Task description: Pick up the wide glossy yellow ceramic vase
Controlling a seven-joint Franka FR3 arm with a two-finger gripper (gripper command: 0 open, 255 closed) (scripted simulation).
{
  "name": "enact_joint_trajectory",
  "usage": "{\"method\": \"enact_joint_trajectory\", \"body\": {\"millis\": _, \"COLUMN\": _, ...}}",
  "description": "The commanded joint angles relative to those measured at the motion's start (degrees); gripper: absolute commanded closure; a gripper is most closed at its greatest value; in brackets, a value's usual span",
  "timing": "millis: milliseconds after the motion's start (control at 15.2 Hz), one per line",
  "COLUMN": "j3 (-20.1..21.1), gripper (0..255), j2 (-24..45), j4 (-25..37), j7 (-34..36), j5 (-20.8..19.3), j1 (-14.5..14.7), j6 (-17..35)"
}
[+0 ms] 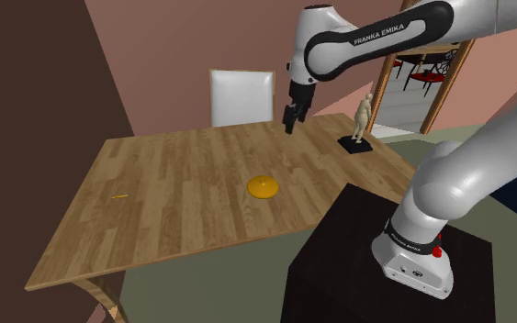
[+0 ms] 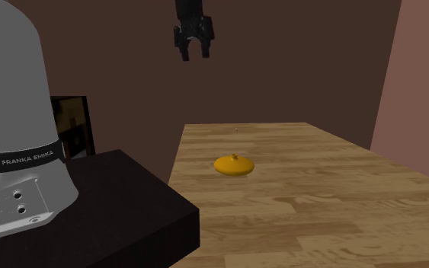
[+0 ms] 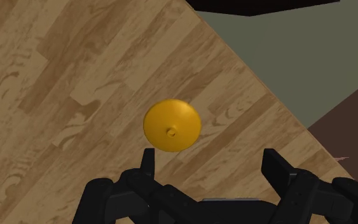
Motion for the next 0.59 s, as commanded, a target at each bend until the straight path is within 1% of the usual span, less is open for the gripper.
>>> {"method": "enact_joint_trajectory", "body": {"millis": 0, "j3": -0.6, "gripper": 0, "j2": 3.9, "j4": -0.3, "j7": -0.8, "j5": -0.1, "j1": -0.1, "j6": 4.1}}
{"method": "enact_joint_trajectory", "body": {"millis": 264, "j3": -1.4, "gripper": 0, "j2": 11.8, "j4": 0.1, "j7": -2.1, "j5": 0.2, "j1": -0.2, "j6": 11.2}}
{"method": "enact_joint_trajectory", "body": {"millis": 528, "j3": -2.1, "gripper": 0, "j2": 20.4, "j4": 1.7, "j7": -3.6, "j5": 0.8, "j1": -0.1, "j6": 17.8}}
